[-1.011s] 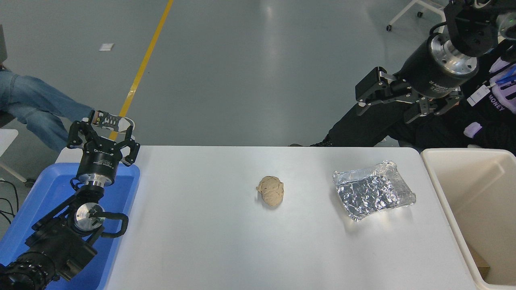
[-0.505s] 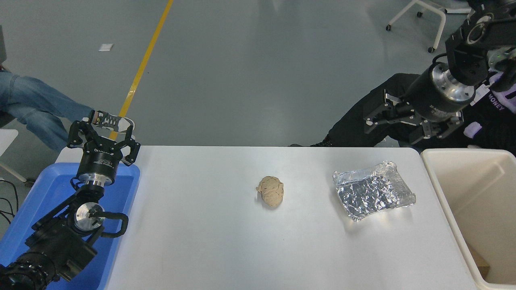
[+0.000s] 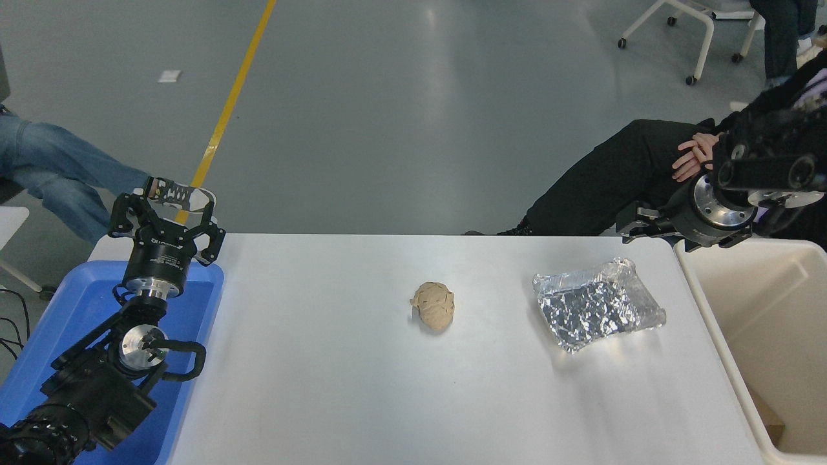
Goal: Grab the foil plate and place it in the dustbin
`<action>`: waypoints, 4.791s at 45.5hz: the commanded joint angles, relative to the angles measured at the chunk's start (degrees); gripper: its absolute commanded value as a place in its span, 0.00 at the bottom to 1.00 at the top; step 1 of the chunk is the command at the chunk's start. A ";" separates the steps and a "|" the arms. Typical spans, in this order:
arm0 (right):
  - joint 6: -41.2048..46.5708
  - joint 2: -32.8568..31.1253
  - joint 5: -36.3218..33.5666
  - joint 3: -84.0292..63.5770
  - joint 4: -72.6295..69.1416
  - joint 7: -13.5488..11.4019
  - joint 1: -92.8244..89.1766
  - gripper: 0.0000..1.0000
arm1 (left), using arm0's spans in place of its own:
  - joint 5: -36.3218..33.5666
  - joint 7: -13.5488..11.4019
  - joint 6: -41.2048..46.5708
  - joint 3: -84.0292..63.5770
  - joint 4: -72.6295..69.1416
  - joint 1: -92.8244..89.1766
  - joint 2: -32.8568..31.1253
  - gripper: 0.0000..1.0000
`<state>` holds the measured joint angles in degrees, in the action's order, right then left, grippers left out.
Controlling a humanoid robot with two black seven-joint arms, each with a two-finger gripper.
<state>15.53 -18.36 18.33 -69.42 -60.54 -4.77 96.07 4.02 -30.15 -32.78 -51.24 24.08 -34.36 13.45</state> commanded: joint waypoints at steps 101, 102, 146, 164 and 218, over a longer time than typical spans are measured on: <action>-13.68 -0.09 -4.09 25.82 28.37 0.20 -39.03 0.00 | -0.06 -0.08 0.00 0.00 0.00 0.00 0.00 0.99; -13.68 -0.36 -4.18 25.82 28.20 0.20 -39.03 0.00 | 0.02 0.01 0.00 0.00 0.00 0.00 0.00 0.99; 3.78 -21.10 -5.41 3.41 -19.53 0.46 10.26 0.00 | -0.06 0.01 0.00 0.00 0.00 0.00 0.00 0.99; 29.47 -22.24 -15.78 -3.88 -19.53 0.20 33.38 0.00 | -0.06 0.01 0.00 0.00 0.00 0.00 0.09 0.99; 29.47 -39.56 -14.73 -21.11 2.35 0.20 35.08 0.00 | -0.06 0.01 0.00 0.00 0.00 0.00 0.00 0.99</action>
<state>44.96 -51.05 2.98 -90.68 -67.79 -4.59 140.52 3.95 -30.15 -32.78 -51.24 24.10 -34.37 13.45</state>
